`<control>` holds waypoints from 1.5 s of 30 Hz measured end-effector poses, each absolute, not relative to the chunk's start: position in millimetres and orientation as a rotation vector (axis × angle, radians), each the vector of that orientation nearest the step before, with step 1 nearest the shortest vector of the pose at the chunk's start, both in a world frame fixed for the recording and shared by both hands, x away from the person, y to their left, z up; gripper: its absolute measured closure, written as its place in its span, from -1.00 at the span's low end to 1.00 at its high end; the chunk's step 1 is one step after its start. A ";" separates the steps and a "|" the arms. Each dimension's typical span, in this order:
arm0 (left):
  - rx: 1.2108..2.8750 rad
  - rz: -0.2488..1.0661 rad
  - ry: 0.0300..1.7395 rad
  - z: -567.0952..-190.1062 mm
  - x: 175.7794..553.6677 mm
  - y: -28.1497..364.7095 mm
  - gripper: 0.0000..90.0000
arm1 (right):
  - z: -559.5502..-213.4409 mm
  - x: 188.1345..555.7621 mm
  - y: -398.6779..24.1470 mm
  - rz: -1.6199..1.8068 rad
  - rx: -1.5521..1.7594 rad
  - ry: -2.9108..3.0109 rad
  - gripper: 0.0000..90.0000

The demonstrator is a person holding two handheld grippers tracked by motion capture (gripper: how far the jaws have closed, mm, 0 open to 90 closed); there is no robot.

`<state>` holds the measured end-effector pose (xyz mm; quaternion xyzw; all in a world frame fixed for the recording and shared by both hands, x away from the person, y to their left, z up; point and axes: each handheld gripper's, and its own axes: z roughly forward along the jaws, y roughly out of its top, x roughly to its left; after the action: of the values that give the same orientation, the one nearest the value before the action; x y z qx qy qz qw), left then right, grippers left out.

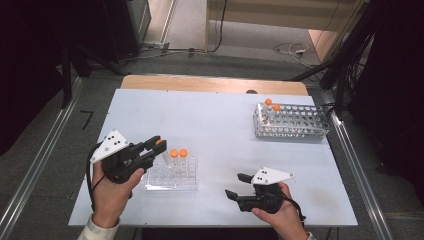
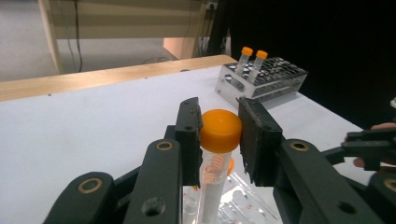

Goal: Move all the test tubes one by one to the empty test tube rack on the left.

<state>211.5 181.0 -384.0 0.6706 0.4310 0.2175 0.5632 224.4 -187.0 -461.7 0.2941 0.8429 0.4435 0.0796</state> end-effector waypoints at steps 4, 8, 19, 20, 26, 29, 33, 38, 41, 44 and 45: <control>1.579 0.567 1.030 -386.8 214.6 183.6 0.57 | -461.7 224.2 -187.0 1.328 0.882 2.518 -0.33; 1.577 0.579 1.045 -391.2 219.4 184.3 0.57 | -461.8 224.3 -187.0 1.329 0.883 2.516 -0.32; 1.600 0.604 1.046 -397.5 224.1 179.1 0.57 | -462.2 224.2 -186.5 1.330 0.882 2.517 -0.32; 1.600 0.606 1.047 -398.2 224.1 178.2 0.57 | -462.1 224.1 -186.4 1.331 0.881 2.517 -0.32; 1.632 0.621 1.045 -404.6 224.8 172.3 0.56 | -462.6 223.9 -186.1 1.327 0.882 2.522 -0.32; 1.647 0.628 1.045 -409.7 225.2 169.9 0.56 | -462.5 223.9 -186.2 1.326 0.879 2.524 -0.32; 1.658 0.625 1.053 -415.7 225.3 167.8 0.56 | -462.6 223.8 -186.6 1.323 0.877 2.522 -0.32; 1.672 0.625 1.057 -420.2 223.4 166.9 0.56 | -462.7 223.5 -186.1 1.319 0.872 2.525 -0.32; 1.671 0.622 1.064 -421.5 223.0 166.5 0.55 | -462.8 223.5 -185.9 1.319 0.871 2.524 -0.32; 1.670 0.610 1.066 -421.8 222.9 166.4 0.52 | -463.4 223.4 -185.5 1.315 0.872 2.527 -0.32; 1.667 0.604 1.065 -421.6 222.8 166.3 0.48 | -463.5 223.3 -185.3 1.315 0.871 2.527 -0.32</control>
<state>222.8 166.3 -421.6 0.6927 0.4427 0.2510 0.5110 223.3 -185.3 -463.5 0.2915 0.8456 0.4398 0.0812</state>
